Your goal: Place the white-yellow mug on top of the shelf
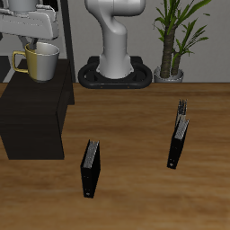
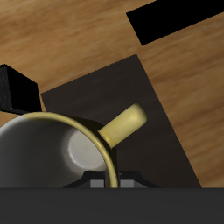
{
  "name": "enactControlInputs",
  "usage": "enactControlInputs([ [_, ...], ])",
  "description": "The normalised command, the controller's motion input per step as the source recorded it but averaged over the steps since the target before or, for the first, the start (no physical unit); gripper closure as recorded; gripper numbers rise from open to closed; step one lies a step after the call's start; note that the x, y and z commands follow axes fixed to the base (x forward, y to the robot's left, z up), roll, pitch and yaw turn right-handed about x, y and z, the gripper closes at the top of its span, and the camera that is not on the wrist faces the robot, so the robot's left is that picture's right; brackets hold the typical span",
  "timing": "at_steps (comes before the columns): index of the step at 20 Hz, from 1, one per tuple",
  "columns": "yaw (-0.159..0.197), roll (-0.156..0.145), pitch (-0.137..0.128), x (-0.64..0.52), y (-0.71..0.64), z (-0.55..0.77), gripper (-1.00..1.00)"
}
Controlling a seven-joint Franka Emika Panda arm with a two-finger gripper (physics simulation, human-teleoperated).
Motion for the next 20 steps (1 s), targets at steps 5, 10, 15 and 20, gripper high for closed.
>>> enactControlInputs([
  [5,-0.012,-0.032,0.004,0.05,-0.21,-0.16,1.00],
  [10,-0.009,-0.027,0.021,0.06,-0.07,-0.18,1.00],
  [15,0.016,-0.036,0.049,0.10,-0.08,-0.22,-1.00],
  [20,0.006,-0.010,0.004,-0.03,-0.01,-0.02,-1.00],
])
